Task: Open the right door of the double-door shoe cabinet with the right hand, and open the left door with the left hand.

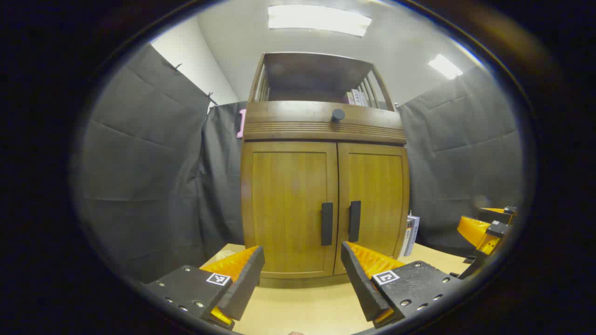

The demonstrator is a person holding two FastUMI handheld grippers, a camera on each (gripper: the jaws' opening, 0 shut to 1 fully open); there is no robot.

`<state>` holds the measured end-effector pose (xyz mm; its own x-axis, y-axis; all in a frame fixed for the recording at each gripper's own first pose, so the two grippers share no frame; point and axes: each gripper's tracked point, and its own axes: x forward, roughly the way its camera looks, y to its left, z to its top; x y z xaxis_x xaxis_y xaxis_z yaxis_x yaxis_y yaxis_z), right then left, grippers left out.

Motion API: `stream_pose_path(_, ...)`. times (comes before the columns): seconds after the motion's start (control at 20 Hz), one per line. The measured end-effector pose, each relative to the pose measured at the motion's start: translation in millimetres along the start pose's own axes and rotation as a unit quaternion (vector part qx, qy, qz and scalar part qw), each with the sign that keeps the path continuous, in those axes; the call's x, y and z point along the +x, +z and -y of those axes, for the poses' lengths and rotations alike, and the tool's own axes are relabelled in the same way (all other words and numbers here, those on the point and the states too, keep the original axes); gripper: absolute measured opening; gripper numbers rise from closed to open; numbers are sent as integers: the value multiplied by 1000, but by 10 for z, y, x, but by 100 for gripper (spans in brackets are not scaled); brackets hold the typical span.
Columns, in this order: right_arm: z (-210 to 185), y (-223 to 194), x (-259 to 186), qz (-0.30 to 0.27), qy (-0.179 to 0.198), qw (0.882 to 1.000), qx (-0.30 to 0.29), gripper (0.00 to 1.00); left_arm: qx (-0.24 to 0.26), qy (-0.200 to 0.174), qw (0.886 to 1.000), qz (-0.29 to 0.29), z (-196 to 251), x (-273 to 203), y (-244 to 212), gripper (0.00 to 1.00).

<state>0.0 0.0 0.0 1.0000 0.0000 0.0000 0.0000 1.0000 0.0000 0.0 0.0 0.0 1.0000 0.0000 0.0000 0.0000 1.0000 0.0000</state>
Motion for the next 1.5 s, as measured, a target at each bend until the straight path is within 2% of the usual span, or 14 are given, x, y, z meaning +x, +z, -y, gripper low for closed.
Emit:
stream_pose_path(0.05,-3,1,-4,-1,1,1000,-2,96,3,-1,1000,1,14,-19,5,94)
stream_pose_path(0.3,18,1,-26,3,5,1000,-4,96,17,3,1000,9,45,-74,70,94)
stream_pose_path(0.35,21,1,-35,3,7,1000,-2,96,15,3,1000,11,63,-85,71,100)
stream_pose_path(0.9,-95,-21,72,-2,39,999,1,96,17,18,1000,8,58,-99,38,100)
stream_pose_path(1.15,-271,96,327,7,60,998,2,96,16,36,999,4,-31,-125,-12,100)
stream_pose_path(1.2,-313,139,400,11,64,998,0,96,15,40,999,4,-42,-128,-7,94)
stream_pose_path(1.5,-618,329,930,31,87,996,-3,96,18,73,997,3,-236,-234,34,94)
